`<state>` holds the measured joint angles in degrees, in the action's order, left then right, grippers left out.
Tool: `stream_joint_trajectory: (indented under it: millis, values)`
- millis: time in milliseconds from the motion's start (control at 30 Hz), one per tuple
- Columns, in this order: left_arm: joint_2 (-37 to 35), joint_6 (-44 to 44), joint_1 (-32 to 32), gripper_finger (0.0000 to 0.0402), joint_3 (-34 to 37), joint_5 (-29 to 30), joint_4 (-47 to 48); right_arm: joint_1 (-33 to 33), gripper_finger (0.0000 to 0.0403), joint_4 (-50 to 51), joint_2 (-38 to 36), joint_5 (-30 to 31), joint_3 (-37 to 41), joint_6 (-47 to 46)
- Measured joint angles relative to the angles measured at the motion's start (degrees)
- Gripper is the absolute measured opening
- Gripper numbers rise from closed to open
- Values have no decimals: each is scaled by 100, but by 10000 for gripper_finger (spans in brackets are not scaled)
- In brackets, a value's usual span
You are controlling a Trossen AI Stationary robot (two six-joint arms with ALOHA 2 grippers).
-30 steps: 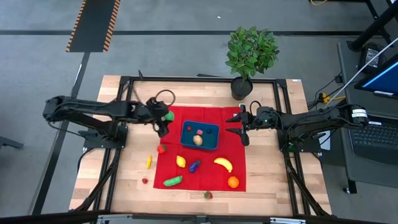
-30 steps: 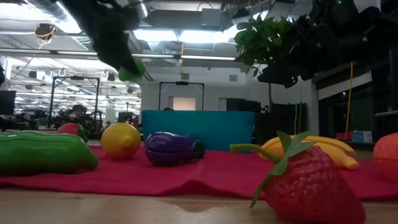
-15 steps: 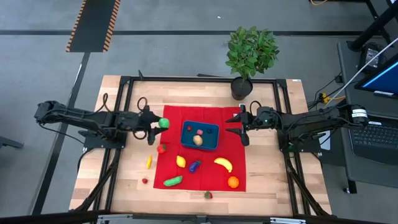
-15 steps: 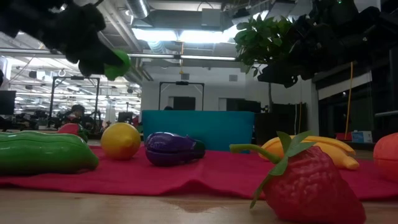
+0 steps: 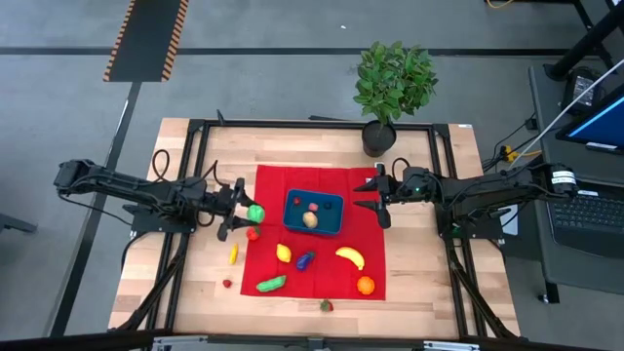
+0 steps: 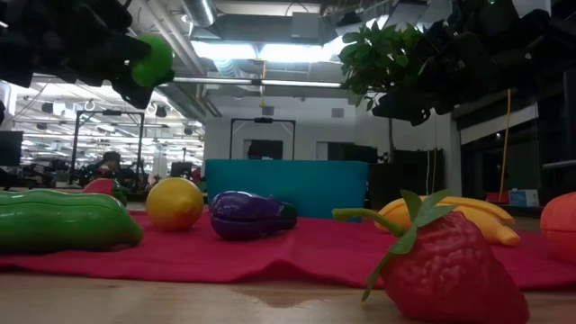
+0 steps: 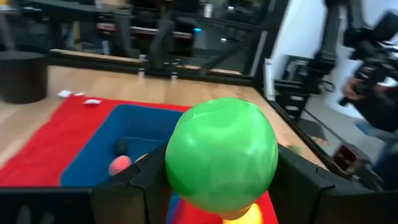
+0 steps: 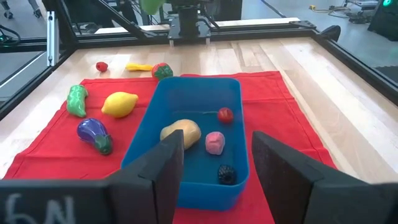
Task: Pick and placing Produce into tupperware
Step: Put the green pear into the blue bin
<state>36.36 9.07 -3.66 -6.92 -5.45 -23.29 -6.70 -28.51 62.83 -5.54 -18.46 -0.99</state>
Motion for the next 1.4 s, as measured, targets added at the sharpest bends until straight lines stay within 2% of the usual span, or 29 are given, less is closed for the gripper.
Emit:
stream_joint_trajectory:
  millis: [267,633,1167,1400]
  values:
    - [0,-66,4,204,0,35,2,0,190,2,2,0,0,0]
    - [14,-66,7,206,0,1583,4,0,190,4,2,0,0,-1]
    - [134,-20,4,205,-40,1521,23,1,190,8,2,0,0,0]
    - [787,-49,107,205,-334,1523,21,-4,190,9,2,7,0,1]
